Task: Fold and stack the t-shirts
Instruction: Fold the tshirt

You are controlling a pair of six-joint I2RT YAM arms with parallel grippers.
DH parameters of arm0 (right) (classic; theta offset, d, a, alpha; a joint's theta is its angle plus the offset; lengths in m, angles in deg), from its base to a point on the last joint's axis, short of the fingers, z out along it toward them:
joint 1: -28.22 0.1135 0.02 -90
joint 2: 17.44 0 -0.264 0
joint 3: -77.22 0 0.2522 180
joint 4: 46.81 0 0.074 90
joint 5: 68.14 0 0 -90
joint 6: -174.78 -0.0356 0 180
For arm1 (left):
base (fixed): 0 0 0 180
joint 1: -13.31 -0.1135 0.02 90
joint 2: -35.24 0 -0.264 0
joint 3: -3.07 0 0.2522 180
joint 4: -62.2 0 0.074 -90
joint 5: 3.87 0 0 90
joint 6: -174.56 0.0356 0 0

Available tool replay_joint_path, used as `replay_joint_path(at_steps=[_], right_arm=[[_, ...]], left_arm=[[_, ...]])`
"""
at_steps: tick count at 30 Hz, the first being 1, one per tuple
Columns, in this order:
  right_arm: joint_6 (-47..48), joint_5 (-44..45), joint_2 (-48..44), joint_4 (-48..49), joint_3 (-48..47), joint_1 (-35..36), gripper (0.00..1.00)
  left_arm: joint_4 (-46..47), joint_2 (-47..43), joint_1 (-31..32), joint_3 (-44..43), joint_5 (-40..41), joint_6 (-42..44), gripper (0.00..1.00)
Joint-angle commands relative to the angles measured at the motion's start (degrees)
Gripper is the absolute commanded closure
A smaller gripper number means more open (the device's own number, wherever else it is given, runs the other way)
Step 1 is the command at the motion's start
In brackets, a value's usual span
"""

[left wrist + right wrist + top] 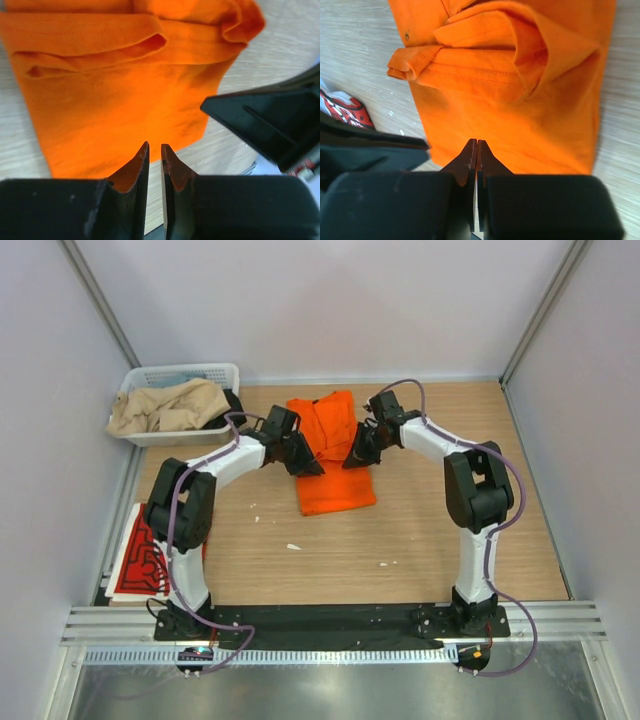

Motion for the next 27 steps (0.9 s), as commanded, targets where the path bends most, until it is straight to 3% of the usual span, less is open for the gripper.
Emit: replay_joint_path(at_steps=[1, 12, 18, 22, 27], right_arm=[[-4.5, -0.3, 0.5, 6.9, 1.4, 0.2, 0.99], [-5.9, 2.0, 7.3, 11.3, -3.3, 0.8, 0.99], [-3.7, 7.1, 12.4, 6.8, -16.6, 0.3, 0.98], [-2.8, 9.5, 16.7, 1.1, -26.4, -1.4, 0.96], [-2.1, 9.6, 19.4, -2.7, -33.8, -3.7, 0.91]], left_arm=[[6.3, 3.4, -0.4, -0.1, -4.1, -1.7, 0.85], [6.9, 11.9, -1.7, -7.4, -3.8, -0.6, 0.85], [5.0, 15.8, -5.2, -14.5, -0.9, 1.9, 0.85], [-1.3, 21.4, -7.0, -27.2, 0.5, 5.7, 0.85], [-7.0, 22.6, -7.8, -36.5, 1.4, 8.9, 0.8]])
